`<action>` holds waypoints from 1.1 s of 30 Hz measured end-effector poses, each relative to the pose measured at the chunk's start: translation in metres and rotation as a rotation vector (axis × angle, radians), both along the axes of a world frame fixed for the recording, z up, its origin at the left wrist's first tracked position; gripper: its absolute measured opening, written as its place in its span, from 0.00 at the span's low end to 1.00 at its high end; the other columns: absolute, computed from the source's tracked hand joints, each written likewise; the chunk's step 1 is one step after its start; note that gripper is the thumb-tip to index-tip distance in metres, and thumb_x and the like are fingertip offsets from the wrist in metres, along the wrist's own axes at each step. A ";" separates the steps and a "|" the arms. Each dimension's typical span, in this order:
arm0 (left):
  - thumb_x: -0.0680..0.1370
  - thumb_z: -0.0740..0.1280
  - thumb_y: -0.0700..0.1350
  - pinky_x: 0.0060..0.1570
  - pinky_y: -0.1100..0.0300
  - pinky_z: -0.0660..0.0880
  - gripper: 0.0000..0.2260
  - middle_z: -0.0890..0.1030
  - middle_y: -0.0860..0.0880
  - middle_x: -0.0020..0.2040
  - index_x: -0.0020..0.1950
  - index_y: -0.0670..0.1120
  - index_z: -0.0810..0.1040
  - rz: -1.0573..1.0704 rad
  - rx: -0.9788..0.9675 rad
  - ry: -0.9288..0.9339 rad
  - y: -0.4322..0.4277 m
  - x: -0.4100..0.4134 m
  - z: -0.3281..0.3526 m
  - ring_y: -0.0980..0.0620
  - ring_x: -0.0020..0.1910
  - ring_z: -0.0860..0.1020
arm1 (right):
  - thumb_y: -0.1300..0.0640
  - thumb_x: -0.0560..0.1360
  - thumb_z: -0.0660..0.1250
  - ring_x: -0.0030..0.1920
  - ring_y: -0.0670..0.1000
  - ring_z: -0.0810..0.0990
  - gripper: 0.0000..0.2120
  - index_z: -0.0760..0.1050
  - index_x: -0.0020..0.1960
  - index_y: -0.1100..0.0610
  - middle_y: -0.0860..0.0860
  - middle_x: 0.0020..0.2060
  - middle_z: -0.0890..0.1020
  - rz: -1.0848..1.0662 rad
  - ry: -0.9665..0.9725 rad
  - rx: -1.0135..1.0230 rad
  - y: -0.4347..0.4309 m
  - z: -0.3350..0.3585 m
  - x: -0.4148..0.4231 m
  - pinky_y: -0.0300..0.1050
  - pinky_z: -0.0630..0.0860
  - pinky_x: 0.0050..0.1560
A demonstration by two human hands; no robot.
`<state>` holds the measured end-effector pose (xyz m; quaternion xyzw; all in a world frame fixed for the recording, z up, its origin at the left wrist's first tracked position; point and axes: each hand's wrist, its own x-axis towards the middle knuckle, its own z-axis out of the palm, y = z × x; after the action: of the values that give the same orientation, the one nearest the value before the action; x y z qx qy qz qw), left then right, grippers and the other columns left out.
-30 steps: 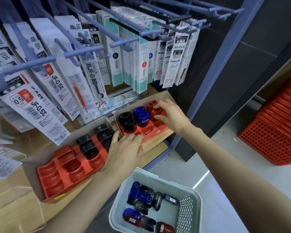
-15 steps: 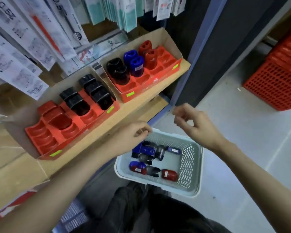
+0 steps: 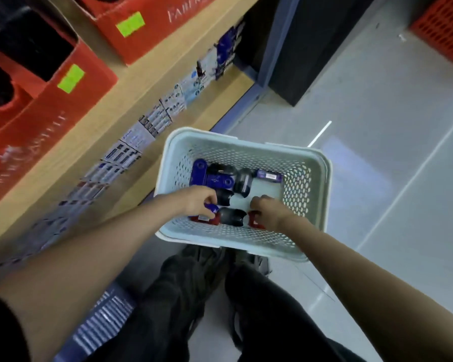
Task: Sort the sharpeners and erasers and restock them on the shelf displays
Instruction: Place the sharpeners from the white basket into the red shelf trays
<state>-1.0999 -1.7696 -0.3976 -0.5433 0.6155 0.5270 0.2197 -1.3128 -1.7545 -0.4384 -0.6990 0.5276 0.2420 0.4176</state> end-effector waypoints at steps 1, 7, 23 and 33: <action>0.75 0.70 0.45 0.51 0.60 0.70 0.19 0.75 0.45 0.62 0.64 0.42 0.72 -0.062 0.025 -0.031 0.001 -0.001 -0.007 0.49 0.56 0.74 | 0.53 0.78 0.61 0.58 0.61 0.74 0.16 0.69 0.63 0.59 0.60 0.58 0.73 0.020 0.010 -0.002 0.003 -0.006 -0.002 0.49 0.71 0.56; 0.77 0.68 0.46 0.55 0.55 0.71 0.19 0.75 0.44 0.61 0.66 0.44 0.72 -0.241 -0.033 -0.109 0.009 -0.001 -0.029 0.46 0.57 0.74 | 0.55 0.78 0.60 0.55 0.61 0.73 0.15 0.69 0.61 0.61 0.60 0.57 0.71 0.075 0.060 -0.051 0.008 -0.022 -0.002 0.50 0.72 0.56; 0.79 0.63 0.51 0.49 0.62 0.70 0.18 0.72 0.49 0.54 0.67 0.45 0.71 -0.099 0.059 0.113 0.009 0.004 0.004 0.51 0.52 0.72 | 0.58 0.78 0.65 0.53 0.52 0.77 0.16 0.68 0.64 0.59 0.55 0.56 0.78 -0.640 -0.447 -0.101 -0.013 0.069 0.000 0.48 0.75 0.57; 0.75 0.56 0.54 0.43 0.56 0.72 0.20 0.80 0.44 0.48 0.62 0.44 0.72 1.061 0.331 0.887 -0.016 0.018 0.123 0.50 0.42 0.77 | 0.61 0.78 0.63 0.53 0.56 0.78 0.11 0.70 0.60 0.56 0.59 0.53 0.79 -0.675 -0.757 -0.167 -0.069 0.196 0.003 0.51 0.77 0.58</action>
<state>-1.0817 -1.7861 -0.2746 -0.4634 0.2109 0.8211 -0.2581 -1.3096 -1.8238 -0.2422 -0.5594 0.5531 -0.2195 0.5771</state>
